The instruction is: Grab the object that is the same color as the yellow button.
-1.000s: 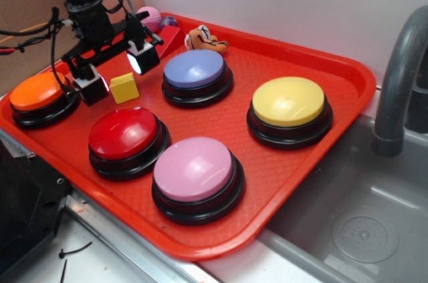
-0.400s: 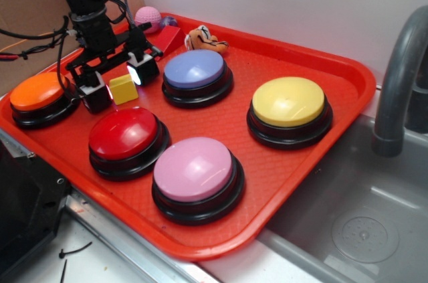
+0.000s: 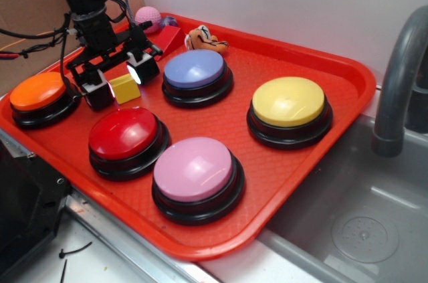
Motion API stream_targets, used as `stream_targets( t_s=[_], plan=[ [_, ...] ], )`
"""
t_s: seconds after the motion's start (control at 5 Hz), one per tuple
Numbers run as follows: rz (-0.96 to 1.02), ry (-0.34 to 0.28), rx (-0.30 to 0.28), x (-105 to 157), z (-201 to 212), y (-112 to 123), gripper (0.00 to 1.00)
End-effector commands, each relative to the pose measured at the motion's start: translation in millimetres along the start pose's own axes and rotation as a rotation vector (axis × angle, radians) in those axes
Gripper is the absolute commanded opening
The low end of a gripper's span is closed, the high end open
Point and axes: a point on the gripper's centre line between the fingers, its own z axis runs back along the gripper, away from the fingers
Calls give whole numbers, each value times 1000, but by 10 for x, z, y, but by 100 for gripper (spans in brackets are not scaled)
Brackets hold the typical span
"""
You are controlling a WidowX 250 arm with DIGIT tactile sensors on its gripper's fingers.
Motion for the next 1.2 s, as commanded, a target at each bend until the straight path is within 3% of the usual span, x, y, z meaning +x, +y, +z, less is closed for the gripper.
stream_targets(
  t_s=[0.0,0.4,0.6,0.8,1.0],
  plan=[
    [-303,-69,-78,86,651,-66,0],
    [-699,-86,-31,179,1250,-213,0],
    [-803,-78,-43,207,1577,-241,0],
    [-875,-80,-93,214,1810,-225,0],
    [-926,-59,-90,225,1906,-231,0]
  ],
)
